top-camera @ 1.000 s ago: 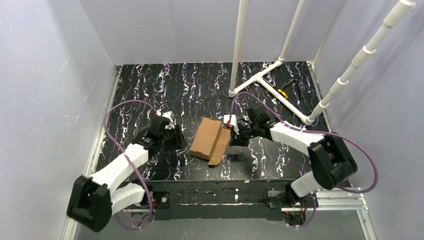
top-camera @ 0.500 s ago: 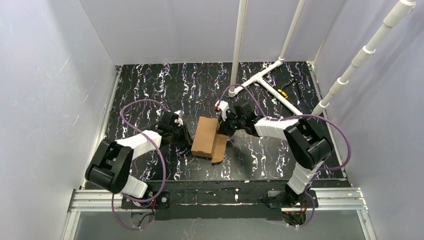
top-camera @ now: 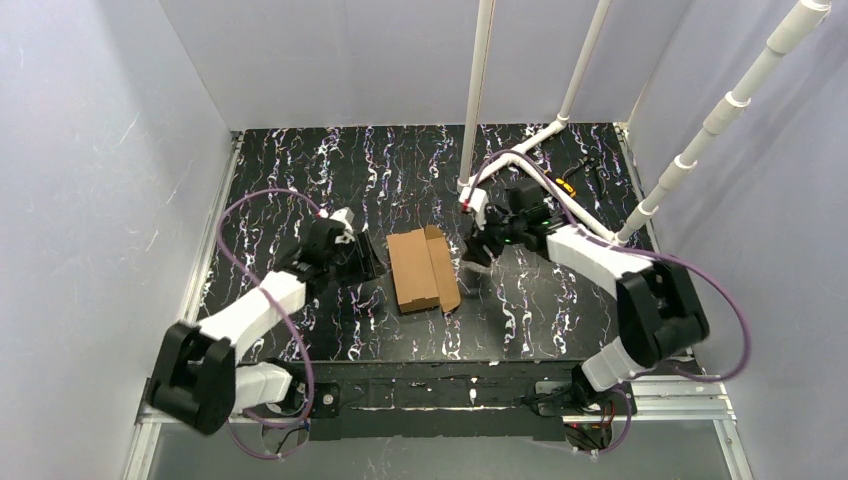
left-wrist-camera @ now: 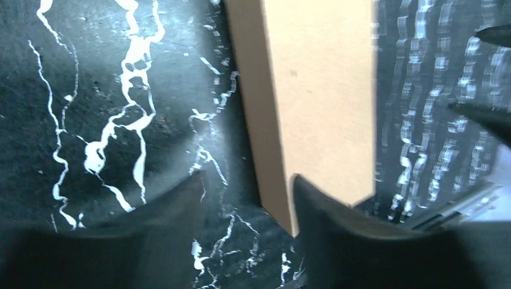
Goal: Fold the paper box
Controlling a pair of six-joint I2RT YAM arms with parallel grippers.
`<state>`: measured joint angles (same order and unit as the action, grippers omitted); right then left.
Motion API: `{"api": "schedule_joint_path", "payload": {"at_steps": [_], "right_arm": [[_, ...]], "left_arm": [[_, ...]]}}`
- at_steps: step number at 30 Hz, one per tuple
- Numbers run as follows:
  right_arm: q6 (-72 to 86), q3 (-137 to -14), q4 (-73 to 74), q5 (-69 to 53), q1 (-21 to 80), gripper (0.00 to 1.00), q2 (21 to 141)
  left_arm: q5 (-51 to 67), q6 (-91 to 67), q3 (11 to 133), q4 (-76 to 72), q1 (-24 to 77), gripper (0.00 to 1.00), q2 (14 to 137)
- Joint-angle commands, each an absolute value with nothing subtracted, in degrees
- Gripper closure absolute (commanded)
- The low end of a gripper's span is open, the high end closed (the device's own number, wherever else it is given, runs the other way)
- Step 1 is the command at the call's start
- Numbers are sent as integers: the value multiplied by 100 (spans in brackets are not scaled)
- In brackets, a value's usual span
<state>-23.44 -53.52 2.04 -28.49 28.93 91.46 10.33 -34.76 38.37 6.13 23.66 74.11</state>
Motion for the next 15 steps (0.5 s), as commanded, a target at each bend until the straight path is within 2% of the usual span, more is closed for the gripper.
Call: {"api": "schedule_joint_path", "payload": {"at_steps": [1,3,7,10,15], "right_arm": [[-5076,-5138,2335,-4566,2698,6,8316],[-5969,-4841,2671,-5183,2698,2,8106],[-6939,-4614,3093,-5509,2703,2,8118],[-6753,-4395,2565,-5370,2830,3,8164],[-6491,-4097,1491,-4613,3256,16,8293]], "left_arm": [[1335,-3833,3138,518,2296,35,6181],[1764,-4341,2681,-215,2266,4,5733],[2308,-4539,2400,-528,2263,2,5554],[2410,-4380,2389,-550,2273,2,5701],[2465,-4148,2395,-879,2316,10,6309]]}}
